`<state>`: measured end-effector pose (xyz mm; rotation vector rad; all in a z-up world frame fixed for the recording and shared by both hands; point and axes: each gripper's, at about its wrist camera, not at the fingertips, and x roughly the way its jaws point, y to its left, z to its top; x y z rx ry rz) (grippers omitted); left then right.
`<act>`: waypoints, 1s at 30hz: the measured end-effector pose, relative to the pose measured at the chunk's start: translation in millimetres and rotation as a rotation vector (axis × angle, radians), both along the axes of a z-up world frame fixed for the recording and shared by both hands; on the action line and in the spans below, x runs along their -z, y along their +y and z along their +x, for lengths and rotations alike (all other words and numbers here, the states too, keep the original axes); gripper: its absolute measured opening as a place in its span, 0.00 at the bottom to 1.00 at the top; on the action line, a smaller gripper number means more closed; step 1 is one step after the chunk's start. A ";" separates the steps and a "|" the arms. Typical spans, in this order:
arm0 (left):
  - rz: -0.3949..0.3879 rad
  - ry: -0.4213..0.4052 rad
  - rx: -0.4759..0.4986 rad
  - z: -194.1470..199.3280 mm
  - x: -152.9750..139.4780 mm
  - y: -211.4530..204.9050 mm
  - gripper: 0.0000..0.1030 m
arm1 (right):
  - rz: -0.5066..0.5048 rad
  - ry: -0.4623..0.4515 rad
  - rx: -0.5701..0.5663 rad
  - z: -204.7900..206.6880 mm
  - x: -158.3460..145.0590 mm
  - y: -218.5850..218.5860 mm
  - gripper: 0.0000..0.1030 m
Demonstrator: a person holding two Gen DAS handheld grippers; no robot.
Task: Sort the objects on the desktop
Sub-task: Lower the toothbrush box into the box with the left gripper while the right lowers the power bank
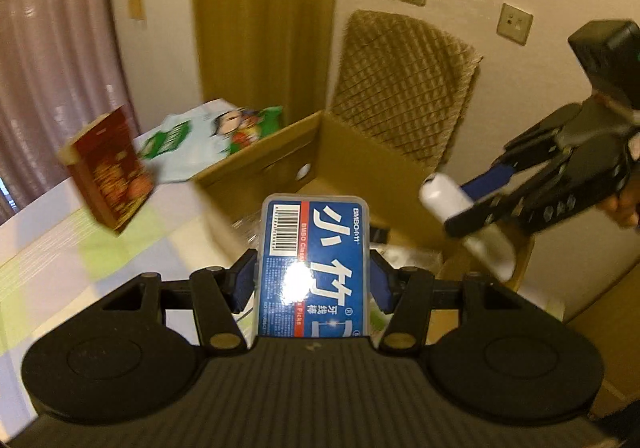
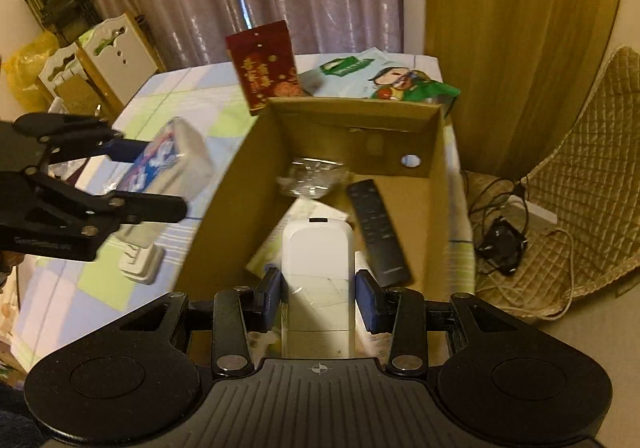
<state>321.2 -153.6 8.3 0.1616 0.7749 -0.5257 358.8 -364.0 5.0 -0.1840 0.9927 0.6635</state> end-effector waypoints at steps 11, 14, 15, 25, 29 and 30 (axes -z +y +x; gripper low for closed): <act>0.032 0.092 -0.061 62.8 38.9 -57.9 0.51 | 0.035 0.017 -0.061 46.8 18.0 -20.3 0.38; 0.048 0.127 -0.086 73.8 52.4 -64.2 0.51 | 0.023 0.031 -0.087 53.9 25.0 -19.4 0.38; 0.053 0.139 -0.095 77.4 57.1 -66.0 0.51 | 0.018 0.037 -0.097 56.1 27.5 -19.2 0.38; 0.120 0.208 -0.130 98.3 85.9 -73.3 0.51 | -0.043 0.069 -0.189 67.6 44.7 -13.4 0.38; 0.166 0.219 -0.127 104.2 94.1 -75.2 0.51 | -0.048 0.085 -0.197 69.8 49.3 -12.5 0.38; 0.174 0.222 -0.126 105.3 96.1 -75.4 0.51 | -0.051 0.087 -0.198 70.3 50.1 -12.2 0.38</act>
